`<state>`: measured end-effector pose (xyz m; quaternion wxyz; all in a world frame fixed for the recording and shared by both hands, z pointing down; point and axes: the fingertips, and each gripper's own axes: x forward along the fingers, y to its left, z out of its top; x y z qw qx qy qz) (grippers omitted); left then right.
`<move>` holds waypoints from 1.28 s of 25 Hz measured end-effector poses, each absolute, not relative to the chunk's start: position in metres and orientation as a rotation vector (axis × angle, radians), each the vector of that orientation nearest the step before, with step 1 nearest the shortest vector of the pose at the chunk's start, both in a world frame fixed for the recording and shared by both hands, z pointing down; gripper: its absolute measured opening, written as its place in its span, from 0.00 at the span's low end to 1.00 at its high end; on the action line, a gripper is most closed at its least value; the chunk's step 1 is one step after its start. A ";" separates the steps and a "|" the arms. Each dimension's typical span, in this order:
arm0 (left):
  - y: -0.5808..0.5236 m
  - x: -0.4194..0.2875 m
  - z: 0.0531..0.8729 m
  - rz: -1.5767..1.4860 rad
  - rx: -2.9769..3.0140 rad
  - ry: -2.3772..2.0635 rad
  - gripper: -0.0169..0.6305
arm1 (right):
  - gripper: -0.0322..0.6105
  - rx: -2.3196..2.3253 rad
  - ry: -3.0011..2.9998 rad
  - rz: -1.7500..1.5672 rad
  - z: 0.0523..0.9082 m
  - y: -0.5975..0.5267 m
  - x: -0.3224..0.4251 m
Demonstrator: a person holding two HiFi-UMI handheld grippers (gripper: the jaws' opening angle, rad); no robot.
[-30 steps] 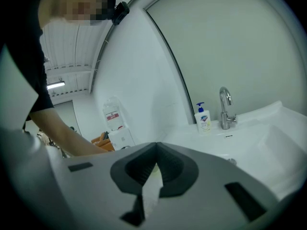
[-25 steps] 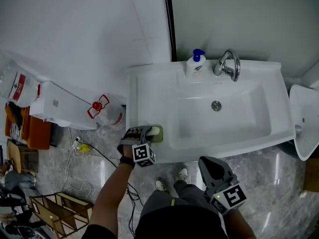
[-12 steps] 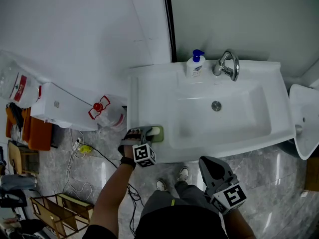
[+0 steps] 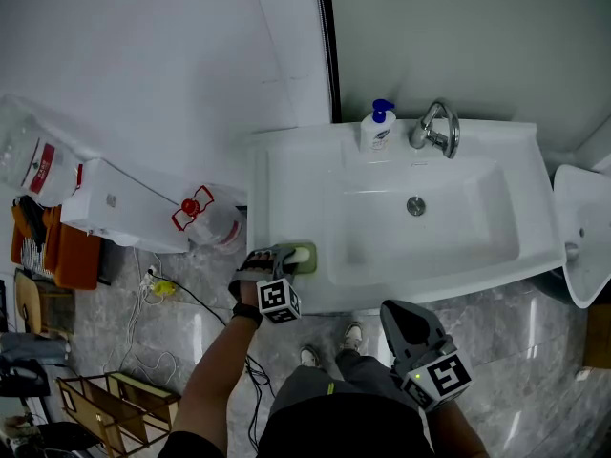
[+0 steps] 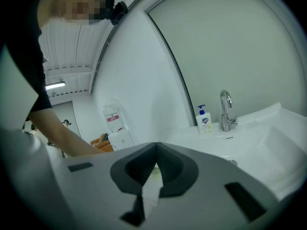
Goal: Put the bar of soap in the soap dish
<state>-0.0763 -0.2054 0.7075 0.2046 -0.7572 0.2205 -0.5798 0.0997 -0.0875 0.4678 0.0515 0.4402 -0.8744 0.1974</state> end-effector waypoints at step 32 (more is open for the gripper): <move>-0.200 -0.080 0.708 -1.640 -2.232 0.643 0.41 | 0.07 1.430 -2.631 0.589 0.458 -0.049 0.102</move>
